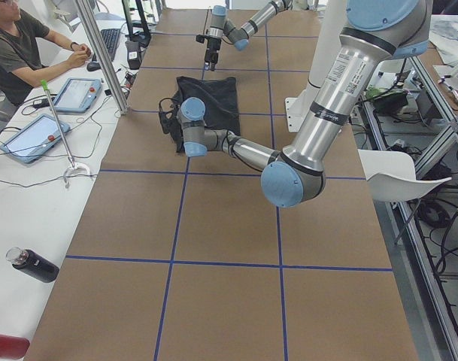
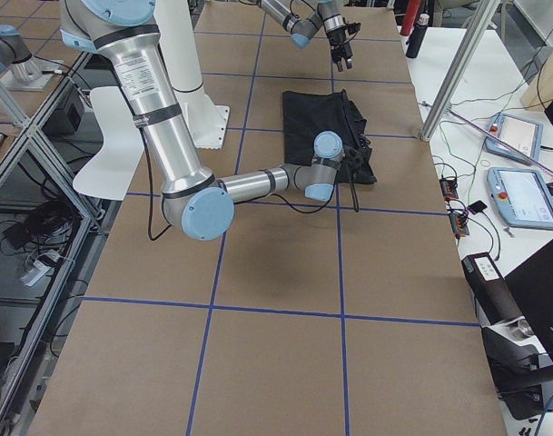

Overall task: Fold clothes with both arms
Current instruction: 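Move the right gripper to the folded shirt's corner nearest it while the left arm waits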

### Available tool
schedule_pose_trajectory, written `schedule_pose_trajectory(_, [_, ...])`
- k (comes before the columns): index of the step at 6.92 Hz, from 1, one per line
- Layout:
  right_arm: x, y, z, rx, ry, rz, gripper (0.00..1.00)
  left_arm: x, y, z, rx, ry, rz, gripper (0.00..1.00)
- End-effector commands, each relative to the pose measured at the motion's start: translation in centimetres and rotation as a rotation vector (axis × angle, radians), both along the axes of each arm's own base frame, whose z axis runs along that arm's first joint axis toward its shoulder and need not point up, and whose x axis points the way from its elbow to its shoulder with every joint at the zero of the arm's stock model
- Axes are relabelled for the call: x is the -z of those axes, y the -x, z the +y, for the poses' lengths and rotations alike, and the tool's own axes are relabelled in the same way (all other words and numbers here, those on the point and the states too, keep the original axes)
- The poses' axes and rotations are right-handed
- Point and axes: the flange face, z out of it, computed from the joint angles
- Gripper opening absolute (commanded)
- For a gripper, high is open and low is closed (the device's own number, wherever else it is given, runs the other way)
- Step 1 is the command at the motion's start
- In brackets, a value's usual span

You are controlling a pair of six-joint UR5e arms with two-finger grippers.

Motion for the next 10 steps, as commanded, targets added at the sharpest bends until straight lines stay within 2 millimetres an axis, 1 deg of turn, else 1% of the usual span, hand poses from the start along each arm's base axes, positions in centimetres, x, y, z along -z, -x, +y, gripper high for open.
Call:
schedule_pose_trajectory(1, [-1.5, 1.3, 5.3, 0.084, 0.010, 0.007, 1.00, 0.6, 0.2, 0.3, -0.001, -0.007, 0.006, 0.99])
schedule_pose_trajectory(3, [-3.1, 1.5, 7.0, 0.140, 0.036, 0.020, 1.00, 1.2, 0.6, 0.4, 0.002, -0.017, 0.013, 0.99])
schedule_pose_trajectory(4, [-3.1, 1.5, 7.3, 0.162, 0.042, 0.017, 1.00, 0.9, 0.9, 0.8, 0.002, -0.017, 0.013, 0.99])
schedule_pose_trajectory(6, [-3.0, 2.2, 7.9, 0.179, 0.041, 0.016, 0.98, 1.0, 1.0, 0.9, 0.002, -0.019, 0.015, 0.99])
schedule_pose_trajectory(7, [-2.8, 2.4, 7.7, 0.179, 0.047, 0.021, 0.96, 1.0, 1.0, 0.9, 0.002, -0.019, 0.015, 0.99])
schedule_pose_trajectory(8, [-2.6, 2.8, 7.6, 0.182, 0.054, 0.029, 0.90, 0.1, 1.1, 1.2, 0.000, -0.009, 0.008, 0.99])
schedule_pose_trajectory(9, [-2.4, 2.9, 7.5, 0.182, 0.055, 0.030, 0.72, 0.1, 1.1, 1.1, 0.002, -0.009, 0.008, 0.99])
schedule_pose_trajectory(10, [-2.3, 3.0, 7.5, 0.182, 0.055, 0.031, 0.50, 0.1, 1.1, 1.1, 0.002, -0.009, 0.008, 0.99])
